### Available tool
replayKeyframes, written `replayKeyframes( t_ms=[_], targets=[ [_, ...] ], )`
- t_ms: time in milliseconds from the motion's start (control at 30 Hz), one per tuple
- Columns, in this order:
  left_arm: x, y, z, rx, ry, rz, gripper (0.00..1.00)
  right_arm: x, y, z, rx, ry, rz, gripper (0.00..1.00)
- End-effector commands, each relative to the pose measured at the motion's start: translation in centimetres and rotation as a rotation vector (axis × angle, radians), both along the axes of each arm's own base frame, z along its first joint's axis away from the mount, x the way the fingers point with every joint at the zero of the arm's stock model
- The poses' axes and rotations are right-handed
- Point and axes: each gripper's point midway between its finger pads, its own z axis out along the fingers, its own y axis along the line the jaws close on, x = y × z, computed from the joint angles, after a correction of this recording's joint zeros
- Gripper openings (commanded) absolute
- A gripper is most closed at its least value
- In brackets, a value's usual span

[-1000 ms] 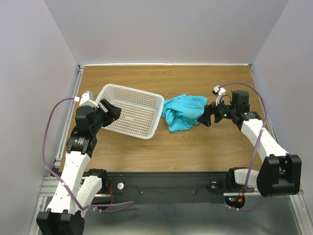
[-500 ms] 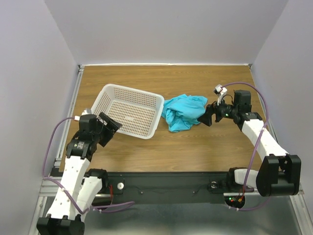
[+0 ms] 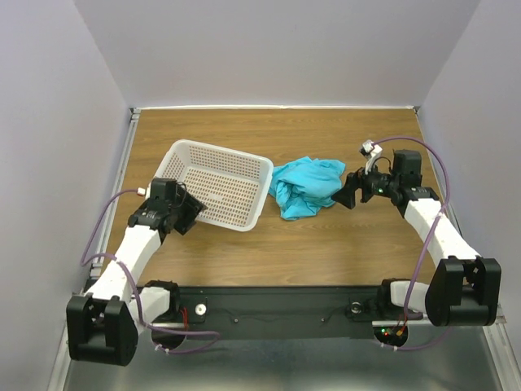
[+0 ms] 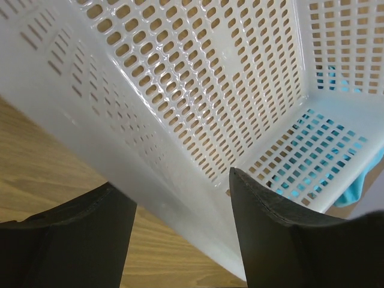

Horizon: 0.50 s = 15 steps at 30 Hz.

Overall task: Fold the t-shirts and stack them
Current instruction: Flatten the tshirt out

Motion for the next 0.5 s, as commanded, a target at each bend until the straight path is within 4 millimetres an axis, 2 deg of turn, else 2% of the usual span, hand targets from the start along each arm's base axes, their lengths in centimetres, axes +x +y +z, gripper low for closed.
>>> replayKeyframes(
  t_ms=[0, 33, 67, 100, 167, 233, 267, 333, 367, 433, 467],
  targets=[
    [2.1, 0.1, 0.3, 0.064, -0.050, -0.032, 0.60, 1.0, -0.3, 1.8, 0.007, -0.077, 0.001, 1.00],
    [2.2, 0.2, -0.3, 0.087, -0.032, -0.047, 0.54, 1.1, -0.3, 1.8, 0.007, -0.077, -0.001, 1.00],
    [2.6, 0.4, 0.0, 0.106, -0.036, -0.053, 0.48, 1.1, -0.3, 1.8, 0.008, -0.076, -0.003, 1.00],
    [2.9, 1.3, -0.3, 0.174, -0.030, -0.064, 0.34, 1.1, -0.4, 1.9, 0.008, -0.079, -0.005, 1.00],
    [3.5, 2.2, 0.4, 0.240, -0.034, -0.067, 0.18, 1.1, -0.5, 2.0, 0.008, -0.081, -0.006, 1.00],
    [4.2, 3.5, 0.8, 0.343, -0.037, -0.083, 0.14, 1.1, -0.6, 2.1, 0.010, -0.082, -0.010, 1.00],
    [5.1, 3.9, 2.0, 0.378, -0.065, -0.088, 0.11, 1.1, -0.6, 2.1, 0.010, -0.082, -0.011, 1.00],
    [6.2, 4.9, 2.6, 0.463, -0.072, -0.112, 0.08, 1.1, -0.6, 2.3, 0.012, -0.087, -0.012, 1.00],
    [7.3, 5.6, 4.0, 0.539, -0.102, -0.146, 0.04, 1.1, -0.6, 2.3, 0.012, -0.085, -0.012, 1.00],
    [8.5, 6.5, 4.5, 0.607, -0.102, -0.178, 0.00, 1.0, -0.6, 2.4, 0.014, -0.089, -0.013, 1.00],
    [9.5, 7.0, 5.5, 0.675, -0.123, -0.237, 0.00, 1.0, -0.6, 2.5, 0.014, -0.089, -0.013, 1.00]
  ],
)
